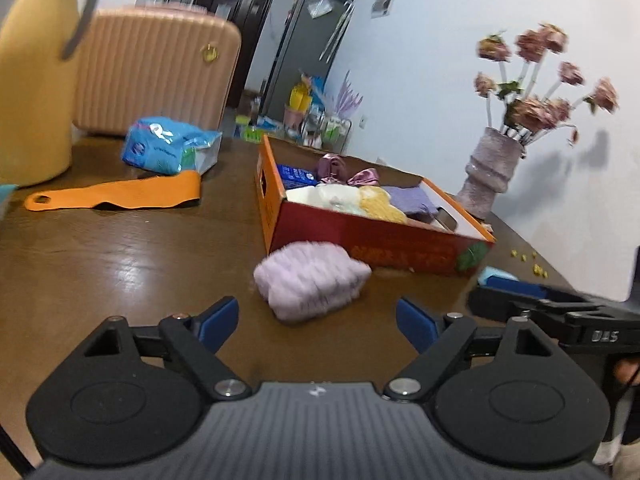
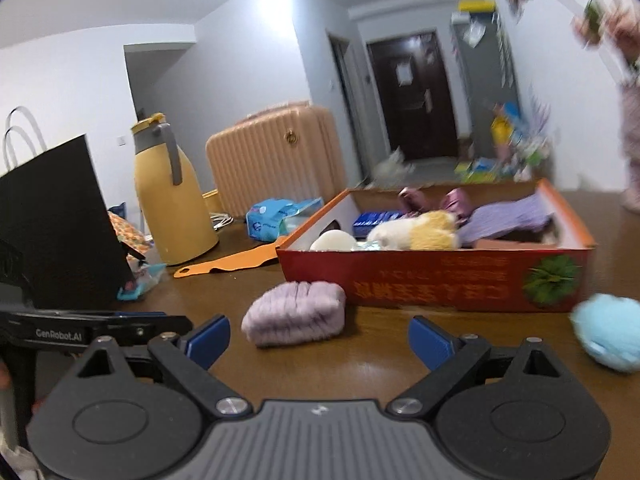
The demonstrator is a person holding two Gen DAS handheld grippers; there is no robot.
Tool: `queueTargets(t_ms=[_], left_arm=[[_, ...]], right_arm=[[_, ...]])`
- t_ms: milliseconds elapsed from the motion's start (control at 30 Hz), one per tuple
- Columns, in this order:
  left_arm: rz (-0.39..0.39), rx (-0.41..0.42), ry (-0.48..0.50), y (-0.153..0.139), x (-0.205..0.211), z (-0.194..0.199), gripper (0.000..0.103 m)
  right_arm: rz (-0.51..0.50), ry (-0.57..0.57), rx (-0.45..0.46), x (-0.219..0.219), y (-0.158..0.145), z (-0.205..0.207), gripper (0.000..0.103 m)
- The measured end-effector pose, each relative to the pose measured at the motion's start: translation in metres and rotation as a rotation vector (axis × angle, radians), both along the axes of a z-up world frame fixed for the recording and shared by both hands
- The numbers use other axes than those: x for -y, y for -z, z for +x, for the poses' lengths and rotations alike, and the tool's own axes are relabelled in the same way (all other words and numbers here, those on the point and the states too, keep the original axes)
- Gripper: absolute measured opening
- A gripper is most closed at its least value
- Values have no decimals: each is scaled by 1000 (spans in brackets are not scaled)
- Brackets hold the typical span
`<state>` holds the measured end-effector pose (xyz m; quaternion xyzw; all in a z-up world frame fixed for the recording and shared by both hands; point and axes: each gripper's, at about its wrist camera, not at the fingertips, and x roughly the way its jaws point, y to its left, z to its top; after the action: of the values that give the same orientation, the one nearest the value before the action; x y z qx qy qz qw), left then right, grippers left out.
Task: Organize soft objects
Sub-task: 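Close both tools together on the lavender fuzzy headband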
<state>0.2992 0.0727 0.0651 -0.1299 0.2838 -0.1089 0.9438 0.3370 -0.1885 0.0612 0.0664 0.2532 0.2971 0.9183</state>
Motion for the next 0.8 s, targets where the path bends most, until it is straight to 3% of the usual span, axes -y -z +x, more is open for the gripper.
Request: queueTargets(t_ms=[200, 300, 367, 433, 467, 533, 800], left_arm=[[-98, -192, -51, 27, -19, 81, 76], [-181, -186, -38, 43, -28, 86, 73], [-196, -190, -33, 43, -30, 83, 68], [-250, -208, -12, 46, -31, 83, 60], [-260, -215, -1, 48, -31, 84, 50], [-237, -206, 3, 48, -26, 82, 45], [-128, -169, 20, 45, -12, 78, 38]], right_arm=[[24, -43, -169, -32, 26, 90, 80], [39, -70, -187, -41, 39, 107, 63], [65, -110, -210, -41, 45, 108, 54], [72, -130, -212, -44, 49, 108, 41], [73, -136, -208, -45, 51, 107, 37], [63, -131, -207, -47, 55, 106, 29], [73, -131, -229, -46, 61, 109, 28]])
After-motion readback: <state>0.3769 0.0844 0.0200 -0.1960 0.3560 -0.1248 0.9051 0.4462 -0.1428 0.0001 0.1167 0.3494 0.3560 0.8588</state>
